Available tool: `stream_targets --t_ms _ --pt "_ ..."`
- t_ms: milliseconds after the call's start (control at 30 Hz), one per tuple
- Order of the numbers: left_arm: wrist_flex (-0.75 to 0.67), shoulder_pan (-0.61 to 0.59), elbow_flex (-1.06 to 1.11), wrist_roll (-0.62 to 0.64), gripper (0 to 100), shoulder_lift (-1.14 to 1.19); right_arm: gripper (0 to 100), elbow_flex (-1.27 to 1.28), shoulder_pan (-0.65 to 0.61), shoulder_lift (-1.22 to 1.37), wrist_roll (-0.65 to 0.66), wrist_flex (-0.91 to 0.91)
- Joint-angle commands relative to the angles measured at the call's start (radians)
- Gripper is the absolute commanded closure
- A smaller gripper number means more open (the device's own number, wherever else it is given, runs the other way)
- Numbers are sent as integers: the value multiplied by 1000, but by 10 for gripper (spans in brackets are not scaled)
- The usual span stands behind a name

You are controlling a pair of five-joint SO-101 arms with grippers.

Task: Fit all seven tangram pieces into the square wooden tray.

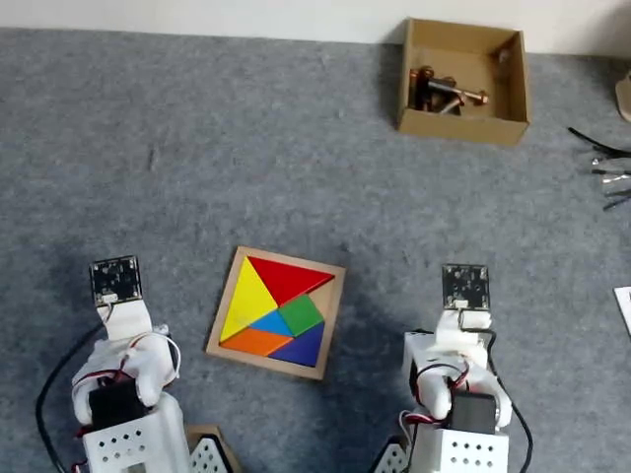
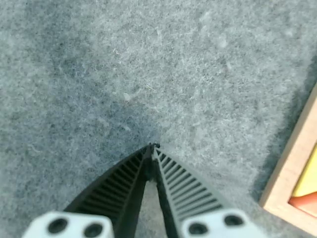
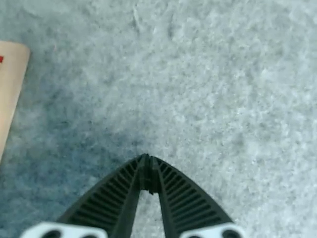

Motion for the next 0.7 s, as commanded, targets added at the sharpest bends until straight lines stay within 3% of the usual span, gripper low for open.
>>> stream_targets --t_ms 0,367,667 --pt "3 94 19 11 995 -5 995 96 12 -16 -6 4" --pt "3 403 19 11 995 -5 995 96 12 -16 -5 4" --pt "3 430 19 11 995 -5 995 96 12 -16 -5 4"
